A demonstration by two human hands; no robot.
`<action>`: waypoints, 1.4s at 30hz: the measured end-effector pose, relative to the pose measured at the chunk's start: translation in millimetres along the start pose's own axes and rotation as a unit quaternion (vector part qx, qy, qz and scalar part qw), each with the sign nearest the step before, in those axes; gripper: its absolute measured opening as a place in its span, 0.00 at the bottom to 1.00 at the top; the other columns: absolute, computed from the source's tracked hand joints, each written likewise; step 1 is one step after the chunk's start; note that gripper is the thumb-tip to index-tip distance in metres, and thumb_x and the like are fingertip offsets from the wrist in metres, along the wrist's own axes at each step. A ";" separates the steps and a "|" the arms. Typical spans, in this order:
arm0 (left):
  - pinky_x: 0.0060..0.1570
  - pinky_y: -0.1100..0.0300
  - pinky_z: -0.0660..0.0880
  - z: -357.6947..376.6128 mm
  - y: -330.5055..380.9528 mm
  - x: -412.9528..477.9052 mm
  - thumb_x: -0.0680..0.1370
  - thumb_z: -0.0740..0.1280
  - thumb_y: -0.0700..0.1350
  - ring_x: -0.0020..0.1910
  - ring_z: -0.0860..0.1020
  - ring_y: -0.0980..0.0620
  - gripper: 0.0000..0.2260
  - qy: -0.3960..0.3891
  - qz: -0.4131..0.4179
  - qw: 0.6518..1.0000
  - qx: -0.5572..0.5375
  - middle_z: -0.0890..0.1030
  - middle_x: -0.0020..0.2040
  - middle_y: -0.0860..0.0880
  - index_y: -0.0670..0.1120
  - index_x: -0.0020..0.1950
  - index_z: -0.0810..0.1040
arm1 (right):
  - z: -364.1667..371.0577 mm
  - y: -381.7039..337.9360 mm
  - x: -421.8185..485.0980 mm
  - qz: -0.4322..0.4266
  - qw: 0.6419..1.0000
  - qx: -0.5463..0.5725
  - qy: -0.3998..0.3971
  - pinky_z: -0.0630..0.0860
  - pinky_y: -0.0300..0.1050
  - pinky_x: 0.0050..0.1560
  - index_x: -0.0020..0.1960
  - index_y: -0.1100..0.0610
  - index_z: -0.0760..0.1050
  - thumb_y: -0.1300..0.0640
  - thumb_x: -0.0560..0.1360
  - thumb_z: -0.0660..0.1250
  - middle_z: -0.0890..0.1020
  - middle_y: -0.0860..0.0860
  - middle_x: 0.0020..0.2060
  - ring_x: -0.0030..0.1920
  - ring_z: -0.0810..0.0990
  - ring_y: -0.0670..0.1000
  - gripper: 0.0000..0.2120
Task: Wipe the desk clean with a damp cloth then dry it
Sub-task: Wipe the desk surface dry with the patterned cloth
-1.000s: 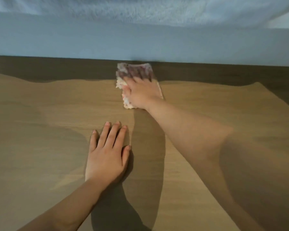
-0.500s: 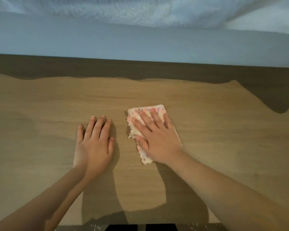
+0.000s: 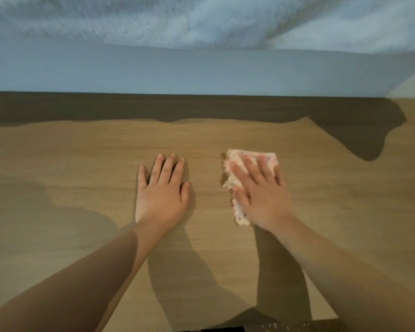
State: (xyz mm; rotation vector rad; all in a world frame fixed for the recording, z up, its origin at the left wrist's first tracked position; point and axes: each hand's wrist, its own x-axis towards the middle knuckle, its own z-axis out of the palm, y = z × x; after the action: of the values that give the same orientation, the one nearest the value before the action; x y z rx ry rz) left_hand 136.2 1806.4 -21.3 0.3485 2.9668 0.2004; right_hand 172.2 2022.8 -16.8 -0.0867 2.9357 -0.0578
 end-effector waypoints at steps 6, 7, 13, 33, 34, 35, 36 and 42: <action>0.69 0.40 0.53 0.7 0.8 -1.0 0.77 0.47 0.57 0.73 0.59 0.46 0.27 0.041 0.002 0.999 -0.010 0.66 0.72 0.48 0.48 0.71 0.66 | -20.8 28.7 67.6 0.298 0.949 0.099 0.035 0.39 0.63 0.71 0.76 0.47 0.42 0.44 0.79 0.41 0.43 0.51 0.76 0.75 0.39 0.58 0.27; 0.69 0.40 0.54 0.9 1.1 -0.9 0.77 0.48 0.57 0.73 0.61 0.45 0.26 0.042 0.001 0.999 -0.010 0.67 0.72 0.47 0.47 0.71 0.67 | -20.5 6.8 75.1 0.269 0.959 0.089 0.029 0.38 0.64 0.71 0.77 0.48 0.42 0.44 0.80 0.41 0.43 0.52 0.76 0.75 0.39 0.59 0.27; 0.68 0.39 0.58 1.9 0.4 -1.8 0.77 0.51 0.55 0.71 0.63 0.45 0.24 0.053 -0.002 0.999 -0.002 0.70 0.69 0.47 0.47 0.69 0.69 | -28.5 -58.1 119.1 -0.113 0.993 0.015 0.015 0.35 0.58 0.72 0.75 0.44 0.40 0.42 0.80 0.39 0.42 0.48 0.76 0.75 0.40 0.54 0.25; 0.67 0.40 0.57 4.5 0.5 -2.8 0.78 0.48 0.54 0.72 0.62 0.45 0.25 0.064 0.002 0.998 0.003 0.69 0.70 0.46 0.45 0.70 0.69 | -6.6 5.4 15.9 -0.074 0.997 0.002 -0.005 0.32 0.52 0.71 0.75 0.41 0.38 0.39 0.72 0.29 0.39 0.43 0.75 0.74 0.36 0.51 0.31; 0.67 0.40 0.58 5.0 0.7 -3.2 0.78 0.47 0.55 0.72 0.62 0.45 0.26 0.059 0.003 0.998 0.013 0.69 0.70 0.46 0.45 0.71 0.68 | -4.8 30.6 14.6 -0.012 1.000 0.013 0.009 0.34 0.53 0.72 0.75 0.41 0.38 0.39 0.74 0.30 0.39 0.43 0.75 0.75 0.36 0.51 0.29; 0.67 0.40 0.58 5.7 1.0 -3.3 0.78 0.46 0.55 0.72 0.62 0.45 0.26 0.054 0.003 0.998 0.022 0.68 0.71 0.46 0.46 0.71 0.67 | -5.1 57.1 11.8 0.069 0.997 0.031 0.014 0.36 0.54 0.73 0.75 0.41 0.39 0.39 0.76 0.34 0.40 0.44 0.75 0.75 0.37 0.51 0.27; 0.67 0.40 0.58 6.2 1.4 -3.1 0.78 0.45 0.55 0.72 0.62 0.44 0.26 0.050 0.001 0.998 0.028 0.68 0.71 0.46 0.46 0.72 0.66 | -7.4 81.4 5.2 0.152 0.987 0.057 0.013 0.38 0.55 0.73 0.75 0.41 0.41 0.41 0.78 0.37 0.42 0.45 0.76 0.75 0.39 0.52 0.26; 0.71 0.44 0.48 10.9 20.4 -20.3 0.81 0.46 0.53 0.75 0.50 0.45 0.23 0.044 -0.047 0.998 0.012 0.57 0.76 0.48 0.51 0.76 0.56 | 9.4 51.7 -52.9 0.224 0.972 0.064 0.038 0.39 0.59 0.71 0.76 0.45 0.45 0.42 0.78 0.40 0.47 0.51 0.76 0.75 0.43 0.58 0.27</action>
State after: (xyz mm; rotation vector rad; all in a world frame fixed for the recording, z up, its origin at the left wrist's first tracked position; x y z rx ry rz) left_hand 162.0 1822.5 -26.3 0.2061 3.0655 0.1723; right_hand 223.0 2077.3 -17.6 0.6062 2.9393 -0.1831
